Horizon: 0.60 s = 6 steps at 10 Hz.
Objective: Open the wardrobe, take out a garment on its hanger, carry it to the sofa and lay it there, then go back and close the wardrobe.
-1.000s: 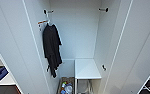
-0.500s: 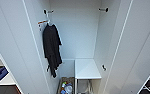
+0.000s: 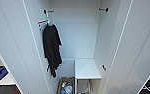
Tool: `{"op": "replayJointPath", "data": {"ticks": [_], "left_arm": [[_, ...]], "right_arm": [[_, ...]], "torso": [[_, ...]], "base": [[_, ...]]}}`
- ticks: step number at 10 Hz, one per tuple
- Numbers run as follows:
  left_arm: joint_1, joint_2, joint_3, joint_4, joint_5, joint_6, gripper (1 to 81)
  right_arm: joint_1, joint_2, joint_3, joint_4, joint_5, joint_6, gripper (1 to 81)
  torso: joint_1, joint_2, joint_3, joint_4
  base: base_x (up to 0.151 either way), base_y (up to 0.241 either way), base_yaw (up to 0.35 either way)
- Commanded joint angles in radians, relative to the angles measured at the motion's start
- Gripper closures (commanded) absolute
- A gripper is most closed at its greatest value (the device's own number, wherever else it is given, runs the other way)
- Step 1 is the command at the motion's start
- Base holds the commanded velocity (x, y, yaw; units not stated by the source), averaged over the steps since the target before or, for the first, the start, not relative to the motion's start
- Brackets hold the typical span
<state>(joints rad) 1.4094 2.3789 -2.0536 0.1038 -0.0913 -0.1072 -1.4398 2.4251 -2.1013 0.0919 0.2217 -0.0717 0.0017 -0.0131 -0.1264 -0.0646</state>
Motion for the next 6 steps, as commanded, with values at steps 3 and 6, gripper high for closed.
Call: {"op": "replayJointPath", "data": {"ticks": [3,6], "left_arm": [[-0.167,-0.348,0.181,-0.021,-0.022,-0.115,1.0],[-0.276,-0.476,0.227,-0.021,-0.022,-0.183,1.0]], "right_arm": [[0.213,-0.257,0.021,0.069,0.025,0.099,1.0],[0.325,-0.326,-0.008,0.069,0.044,0.187,1.0]], "torso": [[0.000,0.000,0.000,0.000],[0.000,0.000,0.000,0.000]], "base": [[0.000,0.000,0.000],[0.000,0.000,0.000]]}}
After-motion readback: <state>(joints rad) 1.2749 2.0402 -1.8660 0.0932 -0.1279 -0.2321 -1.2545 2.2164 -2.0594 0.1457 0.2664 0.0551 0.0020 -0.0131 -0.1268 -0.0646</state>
